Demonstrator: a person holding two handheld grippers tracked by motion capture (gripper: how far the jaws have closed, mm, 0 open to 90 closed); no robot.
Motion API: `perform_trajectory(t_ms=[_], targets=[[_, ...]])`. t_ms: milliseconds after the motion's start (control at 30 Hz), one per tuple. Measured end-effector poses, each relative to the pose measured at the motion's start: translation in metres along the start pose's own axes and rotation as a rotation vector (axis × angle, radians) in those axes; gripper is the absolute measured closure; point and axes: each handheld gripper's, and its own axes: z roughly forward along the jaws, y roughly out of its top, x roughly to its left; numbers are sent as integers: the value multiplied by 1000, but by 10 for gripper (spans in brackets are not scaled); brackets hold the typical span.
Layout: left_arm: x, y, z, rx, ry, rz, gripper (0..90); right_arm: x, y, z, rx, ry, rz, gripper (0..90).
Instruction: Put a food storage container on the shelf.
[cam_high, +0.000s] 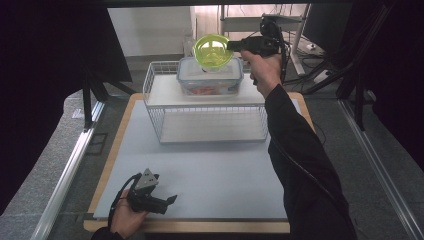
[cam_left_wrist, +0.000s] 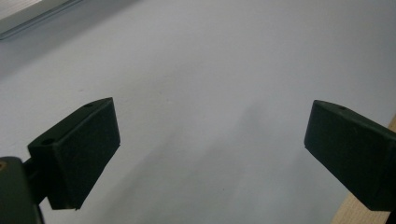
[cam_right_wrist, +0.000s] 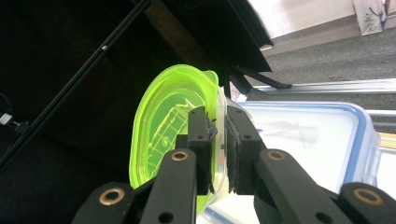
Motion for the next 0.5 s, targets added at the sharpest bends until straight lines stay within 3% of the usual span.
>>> perform_trajectory(t_ms=[300, 500], targets=[[0, 0, 1, 9, -7, 6, 34, -3, 0, 12, -21, -26, 39, 808], [-1, 0, 3, 27, -12, 15, 34, -1, -3, 17, -53, -53, 13, 771]])
